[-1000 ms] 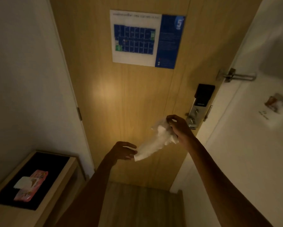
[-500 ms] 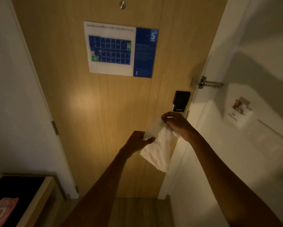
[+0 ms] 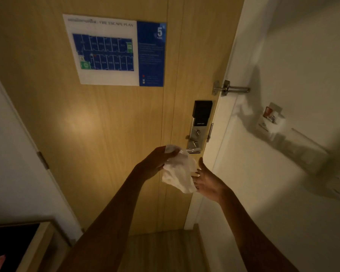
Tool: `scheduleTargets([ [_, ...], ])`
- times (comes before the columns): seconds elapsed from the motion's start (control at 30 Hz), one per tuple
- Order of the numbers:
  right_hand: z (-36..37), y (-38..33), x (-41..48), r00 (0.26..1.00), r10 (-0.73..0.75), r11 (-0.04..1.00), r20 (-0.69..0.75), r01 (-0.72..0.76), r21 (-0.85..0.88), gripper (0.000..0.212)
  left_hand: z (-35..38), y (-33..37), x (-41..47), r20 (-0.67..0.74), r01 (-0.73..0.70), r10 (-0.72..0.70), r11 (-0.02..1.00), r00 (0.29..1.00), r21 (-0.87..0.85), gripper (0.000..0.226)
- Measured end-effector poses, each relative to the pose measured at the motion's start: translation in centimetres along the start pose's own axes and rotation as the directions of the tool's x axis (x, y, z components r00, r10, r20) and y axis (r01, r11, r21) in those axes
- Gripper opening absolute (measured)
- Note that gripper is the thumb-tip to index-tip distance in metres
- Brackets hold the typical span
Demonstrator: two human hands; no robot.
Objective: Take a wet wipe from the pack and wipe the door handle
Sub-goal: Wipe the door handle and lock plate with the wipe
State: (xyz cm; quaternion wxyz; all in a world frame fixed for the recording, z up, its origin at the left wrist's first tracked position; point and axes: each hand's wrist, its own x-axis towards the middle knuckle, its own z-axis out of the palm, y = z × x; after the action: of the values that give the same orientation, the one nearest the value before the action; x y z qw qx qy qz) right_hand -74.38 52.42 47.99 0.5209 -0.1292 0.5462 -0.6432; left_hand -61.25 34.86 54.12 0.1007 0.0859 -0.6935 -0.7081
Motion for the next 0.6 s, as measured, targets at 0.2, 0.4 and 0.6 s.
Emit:
scheduleTargets([
  [0.2,1.4,-1.2,0.2,0.983,-0.181,0.983,0.042,0.181,0.022,0.071,-0.6,-1.1,0.6,0.017,0.012,-0.012,1.0,1.0,0.012,0.032],
  [0.4,-0.1,-3.1,1.8,0.975,-0.221,0.975,0.018,0.221,0.029,0.069,-0.7,-1.9,2.3,-0.087,0.001,0.005,0.998,0.996,0.068,0.032],
  [0.6,-2.7,-7.7,3.5,0.951,-0.283,0.93,-0.124,0.241,-0.277,0.053,0.2,-2.4,5.3,-0.386,0.161,-0.087,0.973,0.918,0.163,0.03],
])
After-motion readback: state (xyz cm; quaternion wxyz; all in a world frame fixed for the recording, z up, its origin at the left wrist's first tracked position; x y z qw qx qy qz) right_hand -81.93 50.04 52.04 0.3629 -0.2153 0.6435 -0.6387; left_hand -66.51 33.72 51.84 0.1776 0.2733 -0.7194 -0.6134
